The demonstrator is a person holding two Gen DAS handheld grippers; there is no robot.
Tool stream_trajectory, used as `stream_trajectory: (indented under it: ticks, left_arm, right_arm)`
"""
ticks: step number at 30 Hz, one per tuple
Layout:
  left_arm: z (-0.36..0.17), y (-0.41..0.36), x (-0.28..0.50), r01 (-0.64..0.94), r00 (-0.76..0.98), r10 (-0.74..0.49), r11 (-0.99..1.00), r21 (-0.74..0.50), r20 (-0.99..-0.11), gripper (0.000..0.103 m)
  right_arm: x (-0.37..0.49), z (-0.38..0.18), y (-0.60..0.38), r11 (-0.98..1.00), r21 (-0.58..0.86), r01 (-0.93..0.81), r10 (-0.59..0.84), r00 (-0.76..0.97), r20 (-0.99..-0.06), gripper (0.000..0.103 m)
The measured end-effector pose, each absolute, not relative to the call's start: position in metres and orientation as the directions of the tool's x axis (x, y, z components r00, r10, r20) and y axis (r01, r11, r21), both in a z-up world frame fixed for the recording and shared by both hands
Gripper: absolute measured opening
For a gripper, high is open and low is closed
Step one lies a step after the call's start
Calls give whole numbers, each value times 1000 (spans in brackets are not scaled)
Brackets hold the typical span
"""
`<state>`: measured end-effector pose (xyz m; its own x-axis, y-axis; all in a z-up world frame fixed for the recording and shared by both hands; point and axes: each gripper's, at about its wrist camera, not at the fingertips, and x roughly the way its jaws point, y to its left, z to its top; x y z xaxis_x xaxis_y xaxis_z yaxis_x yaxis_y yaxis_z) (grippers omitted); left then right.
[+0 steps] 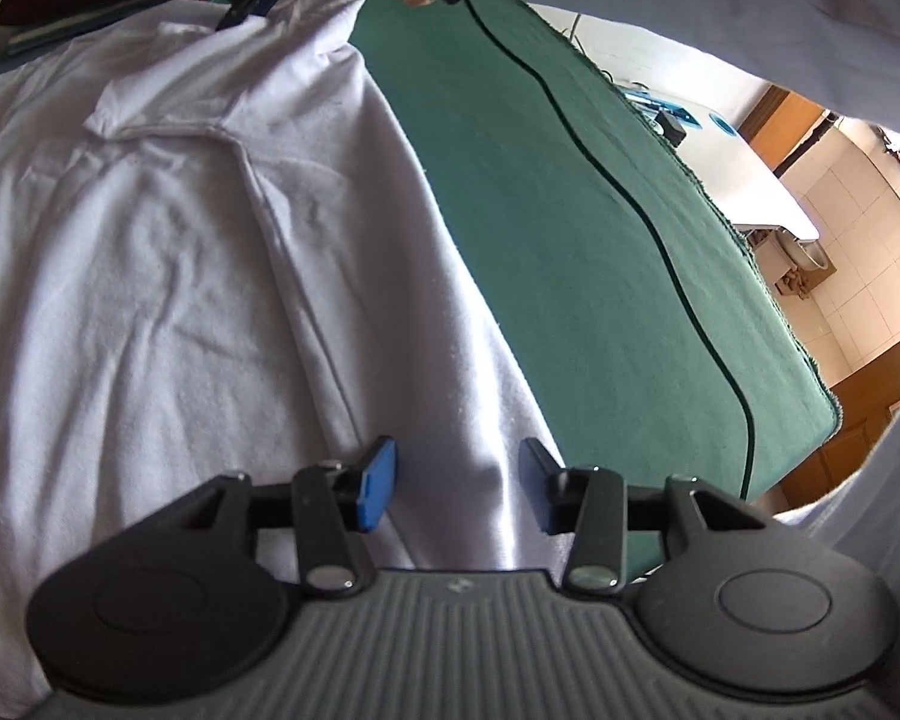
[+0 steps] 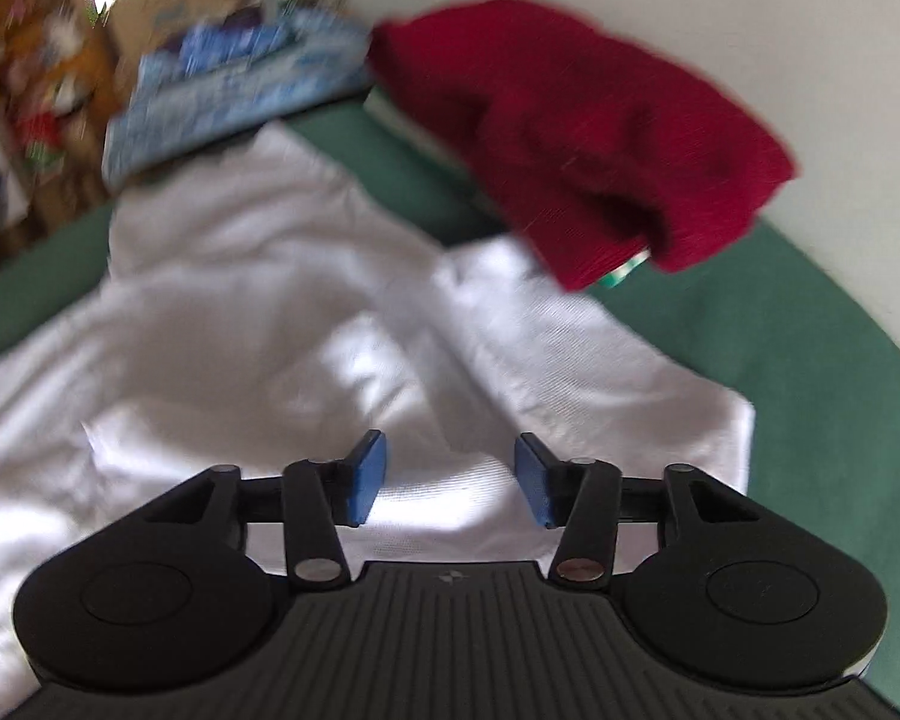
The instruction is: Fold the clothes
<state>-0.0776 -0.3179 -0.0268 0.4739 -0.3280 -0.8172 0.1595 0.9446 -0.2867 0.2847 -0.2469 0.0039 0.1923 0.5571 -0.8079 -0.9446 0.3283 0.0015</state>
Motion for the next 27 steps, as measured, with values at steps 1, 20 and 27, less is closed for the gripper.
stream_trajectory:
  ticks: [1, 20, 27]
  left_arm:
    - [-27, -316, -79, 157, 474, -334, 942, -295, -815, 46]
    - [-26, -314, -76, 222, 434, -391, 920, -324, -812, 62]
    - [-26, -321, -72, 243, 429, -384, 921, -305, -817, 66]
  right_arm:
    - [285, 1, -243, 313, -5, -950, 537, 182, -824, 20]
    - [303, 41, -335, 640, 10, -768, 579, 474, -663, 63]
    - [311, 15, -375, 757, 214, -617, 559, 444, -700, 62]
